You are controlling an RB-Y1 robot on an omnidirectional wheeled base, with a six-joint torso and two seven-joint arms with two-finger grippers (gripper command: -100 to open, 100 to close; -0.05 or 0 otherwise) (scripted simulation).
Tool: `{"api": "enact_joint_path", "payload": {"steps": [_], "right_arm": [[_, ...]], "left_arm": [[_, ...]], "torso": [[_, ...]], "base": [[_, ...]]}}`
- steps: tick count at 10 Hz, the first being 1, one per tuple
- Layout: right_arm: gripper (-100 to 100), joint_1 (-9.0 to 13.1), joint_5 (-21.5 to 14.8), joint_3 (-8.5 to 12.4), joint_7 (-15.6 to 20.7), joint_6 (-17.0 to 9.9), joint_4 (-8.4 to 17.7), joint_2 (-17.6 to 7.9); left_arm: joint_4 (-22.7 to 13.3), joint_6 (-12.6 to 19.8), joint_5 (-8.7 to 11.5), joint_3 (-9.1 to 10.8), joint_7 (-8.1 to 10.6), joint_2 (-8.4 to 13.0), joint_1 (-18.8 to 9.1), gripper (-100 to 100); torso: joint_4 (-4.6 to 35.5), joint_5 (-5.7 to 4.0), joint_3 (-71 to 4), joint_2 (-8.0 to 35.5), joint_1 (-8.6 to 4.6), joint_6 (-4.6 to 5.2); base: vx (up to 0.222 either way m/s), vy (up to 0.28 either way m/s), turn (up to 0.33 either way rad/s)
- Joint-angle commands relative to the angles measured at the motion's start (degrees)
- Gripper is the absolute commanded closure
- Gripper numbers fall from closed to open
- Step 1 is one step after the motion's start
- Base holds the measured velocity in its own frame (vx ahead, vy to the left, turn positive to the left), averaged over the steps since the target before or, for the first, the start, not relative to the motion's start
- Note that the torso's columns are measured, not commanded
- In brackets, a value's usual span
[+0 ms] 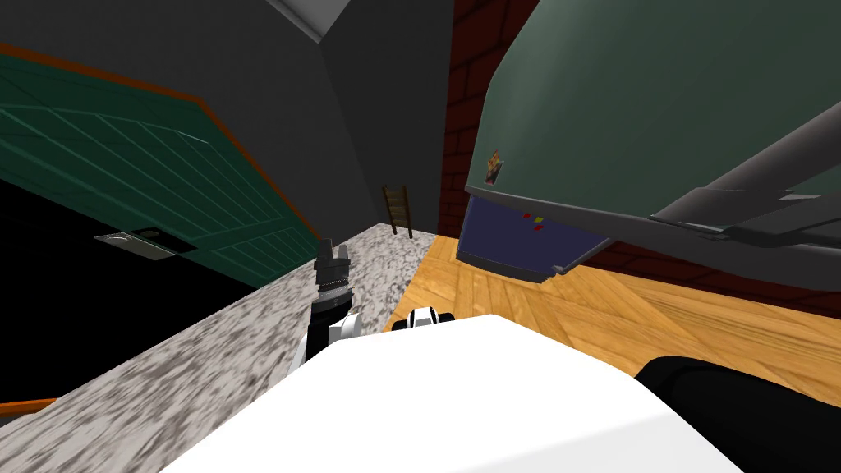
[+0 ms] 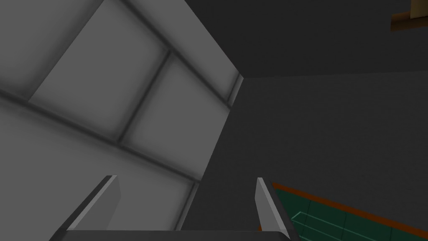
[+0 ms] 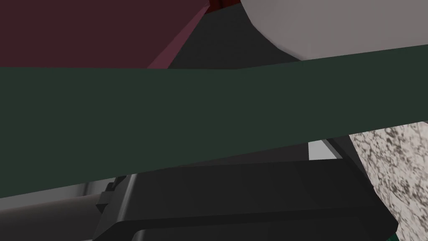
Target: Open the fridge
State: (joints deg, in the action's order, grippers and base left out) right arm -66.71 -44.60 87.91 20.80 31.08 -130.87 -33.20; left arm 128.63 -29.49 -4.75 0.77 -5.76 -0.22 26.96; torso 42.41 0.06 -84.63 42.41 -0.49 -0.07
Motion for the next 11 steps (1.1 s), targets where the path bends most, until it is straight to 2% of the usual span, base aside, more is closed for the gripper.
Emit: {"api": "enact_joint_path", "payload": {"steps": [1,5,6,7,8,11], "right_arm": [[-100,-1.3,1.2,2.8,-2.0,-0.3,0.5,-1.3],[-100,-3.6,2.9,6.6,-4.9,-0.4,0.9,-3.2],[-100,-3.6,2.9,6.6,-4.9,-0.4,0.9,-3.2],[-100,-4.1,2.0,5.8,-3.6,1.0,0.3,-3.4],[0,-4.3,1.8,5.7,-3.5,1.1,0.3,-3.3],[0,-4.6,1.6,5.0,-3.3,1.9,0.1,-3.1]], "left_arm": [[0.0,0.0,0.0,0.0,0.0,0.0,0.0,0],[0.0,0.0,0.0,-0.01,0.0,0.0,0.0,0],[0.0,0.0,0.0,-0.01,0.0,0.0,0.0,0],[0.0,0.0,0.0,-0.01,0.0,0.0,0.0,0],[0.0,0.0,0.0,-0.01,0.0,0.0,0.0,0],[0.0,0.0,0.0,-0.01,0.0,0.0,0.0,0]], "torso": [[0.0,0.17,-0.1,-0.1,0.42,0.06],[0.1,0.76,-0.5,-0.2,1.21,-0.05],[0.2,0.96,-0.6,-0.1,1.37,-0.11],[0.2,1.03,-0.6,-0.2,1.52,-0.15],[0.0,0.88,-0.5,-0.2,1.53,-0.12],[0.0,0.49,-0.1,-0.1,1.04,-0.01]], "base": [[0.01,-0.049,-0.021],[0.012,-0.01,-0.037],[0.005,-0.014,-0.011],[-0.004,-0.013,-0.014],[-0.007,-0.007,-0.018],[-0.002,0.0,-0.003]]}}
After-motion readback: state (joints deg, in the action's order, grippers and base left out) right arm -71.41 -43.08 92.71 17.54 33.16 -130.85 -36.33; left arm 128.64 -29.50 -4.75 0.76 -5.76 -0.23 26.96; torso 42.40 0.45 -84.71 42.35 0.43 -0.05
